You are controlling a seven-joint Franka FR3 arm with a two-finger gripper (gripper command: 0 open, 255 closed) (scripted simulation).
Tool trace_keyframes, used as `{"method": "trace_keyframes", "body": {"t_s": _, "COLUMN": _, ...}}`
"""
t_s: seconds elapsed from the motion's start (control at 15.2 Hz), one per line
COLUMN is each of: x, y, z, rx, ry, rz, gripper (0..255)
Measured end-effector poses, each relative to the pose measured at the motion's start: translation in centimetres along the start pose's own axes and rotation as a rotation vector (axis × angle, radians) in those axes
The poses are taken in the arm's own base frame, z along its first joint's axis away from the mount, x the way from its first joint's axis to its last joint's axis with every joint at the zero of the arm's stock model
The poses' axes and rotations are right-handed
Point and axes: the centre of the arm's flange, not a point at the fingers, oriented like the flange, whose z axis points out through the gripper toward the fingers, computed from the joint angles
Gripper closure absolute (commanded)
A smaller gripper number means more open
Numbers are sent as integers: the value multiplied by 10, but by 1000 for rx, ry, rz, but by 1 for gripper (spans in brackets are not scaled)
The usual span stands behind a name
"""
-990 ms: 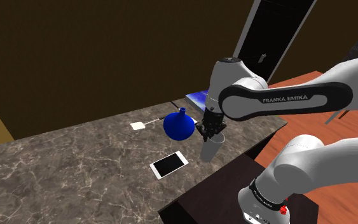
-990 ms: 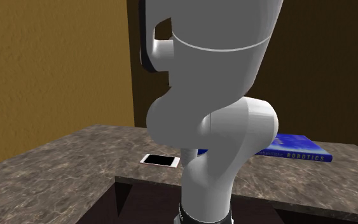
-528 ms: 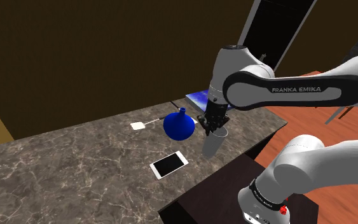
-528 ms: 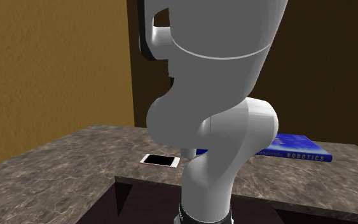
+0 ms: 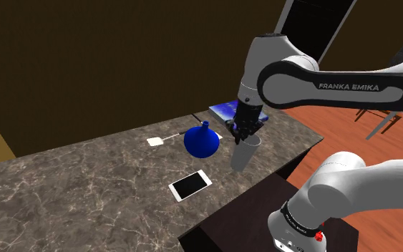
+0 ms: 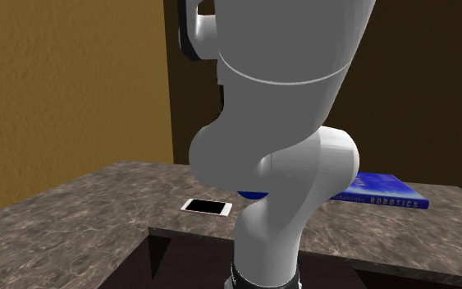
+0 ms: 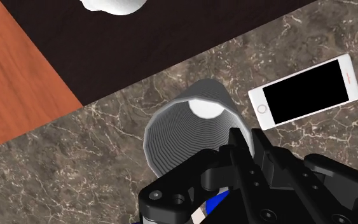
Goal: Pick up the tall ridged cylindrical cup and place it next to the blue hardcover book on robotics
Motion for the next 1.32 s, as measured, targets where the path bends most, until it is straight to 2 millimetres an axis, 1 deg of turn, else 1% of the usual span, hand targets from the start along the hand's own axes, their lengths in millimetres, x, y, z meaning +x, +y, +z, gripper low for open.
{"method": "trace_keyframes", "body": {"t_s": 1.06, "x": -3, "y": 6, "z": -83, "rx": 0, "ry": 0, "rz": 0, "gripper": 255}}
{"method": "trace_keyframes", "body": {"t_s": 1.19, "x": 7, "y": 20, "z": -86, "rx": 0, "ry": 0, "rz": 1, "gripper": 255}}
{"method": "trace_keyframes", "body": {"t_s": 1.32, "x": 26, "y": 38, "z": -87, "rx": 0, "ry": -1, "rz": 1, "gripper": 255}}
